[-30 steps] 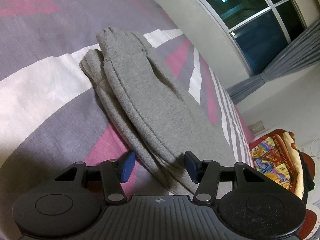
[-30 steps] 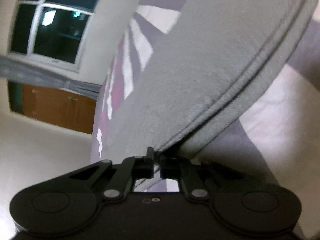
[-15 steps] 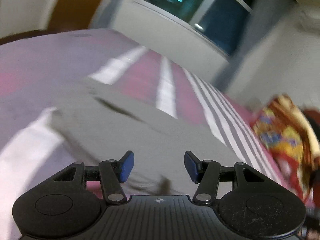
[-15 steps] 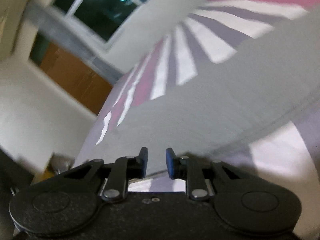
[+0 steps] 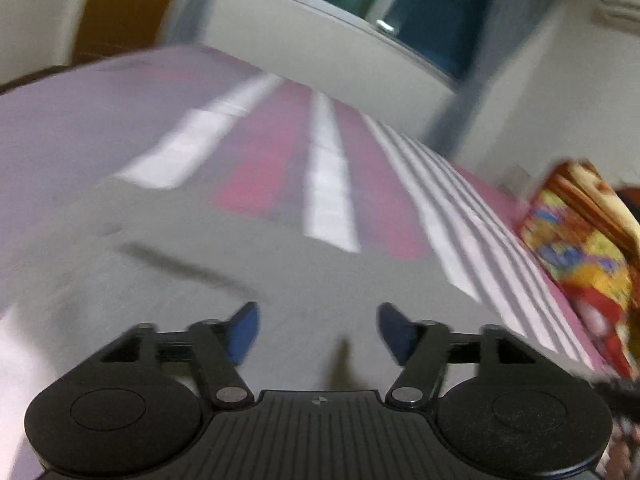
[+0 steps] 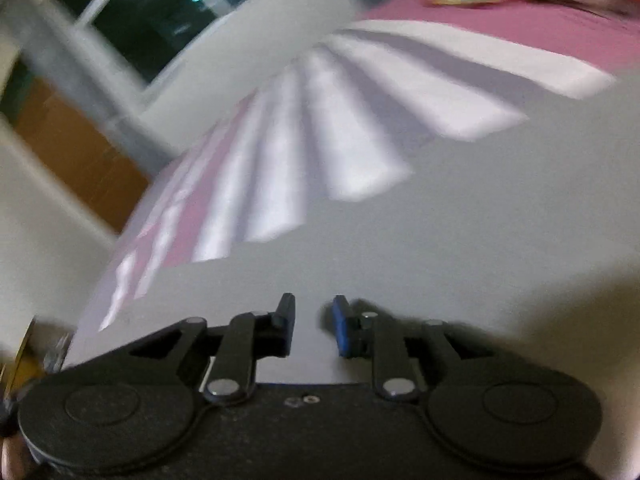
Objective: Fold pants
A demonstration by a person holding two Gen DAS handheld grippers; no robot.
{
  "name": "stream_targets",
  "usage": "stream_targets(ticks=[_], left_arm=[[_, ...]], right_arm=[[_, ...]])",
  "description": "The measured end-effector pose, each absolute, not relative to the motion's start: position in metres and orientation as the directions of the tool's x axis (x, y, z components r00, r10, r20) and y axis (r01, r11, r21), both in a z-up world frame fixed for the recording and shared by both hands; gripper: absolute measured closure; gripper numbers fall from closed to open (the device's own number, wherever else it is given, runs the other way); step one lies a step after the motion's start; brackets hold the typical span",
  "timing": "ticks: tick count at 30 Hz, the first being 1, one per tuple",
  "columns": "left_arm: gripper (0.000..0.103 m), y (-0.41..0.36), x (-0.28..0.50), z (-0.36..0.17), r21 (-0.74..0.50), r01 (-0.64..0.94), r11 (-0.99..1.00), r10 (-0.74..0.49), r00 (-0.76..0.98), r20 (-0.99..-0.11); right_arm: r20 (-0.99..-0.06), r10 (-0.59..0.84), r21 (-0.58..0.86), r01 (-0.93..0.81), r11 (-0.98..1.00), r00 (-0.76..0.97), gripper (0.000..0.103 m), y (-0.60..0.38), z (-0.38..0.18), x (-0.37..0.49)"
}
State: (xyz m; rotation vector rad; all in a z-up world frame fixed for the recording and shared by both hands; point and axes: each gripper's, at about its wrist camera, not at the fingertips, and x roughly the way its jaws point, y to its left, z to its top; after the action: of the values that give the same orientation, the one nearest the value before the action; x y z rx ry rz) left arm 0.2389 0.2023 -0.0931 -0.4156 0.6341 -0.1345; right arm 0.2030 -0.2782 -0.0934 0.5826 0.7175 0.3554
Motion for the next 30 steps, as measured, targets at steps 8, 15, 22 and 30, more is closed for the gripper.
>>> stream_targets(ticks=[8,15,22,30], left_arm=[[0.027,0.175,0.32,-0.117,-0.392,-0.01,0.92,-0.265,0.722,-0.639],[0.027,0.208,0.294,-0.11,-0.362,-0.035,0.932,-0.207,0.767,-0.607],[0.027,0.249,0.244,-0.111,-0.34,-0.047,0.939,-0.183,0.769,-0.613],[0.027,0.244,0.191,-0.105,-0.301,-0.064,0.951,-0.14,0.782,-0.608]], right_arm=[[-0.534,0.692,0.618,-0.334,0.711,0.486,0.081,-0.097,-0.094,0.305],[-0.49,0.682,0.747,-0.142,0.65,0.543,0.085,-0.19,-0.113,0.322],[-0.514,0.4,0.699,0.1,0.709,0.759,0.085,-0.419,-0.113,0.253],[-0.447,0.071,0.734,0.32,0.6,0.892,0.058,-0.581,-0.093,0.096]])
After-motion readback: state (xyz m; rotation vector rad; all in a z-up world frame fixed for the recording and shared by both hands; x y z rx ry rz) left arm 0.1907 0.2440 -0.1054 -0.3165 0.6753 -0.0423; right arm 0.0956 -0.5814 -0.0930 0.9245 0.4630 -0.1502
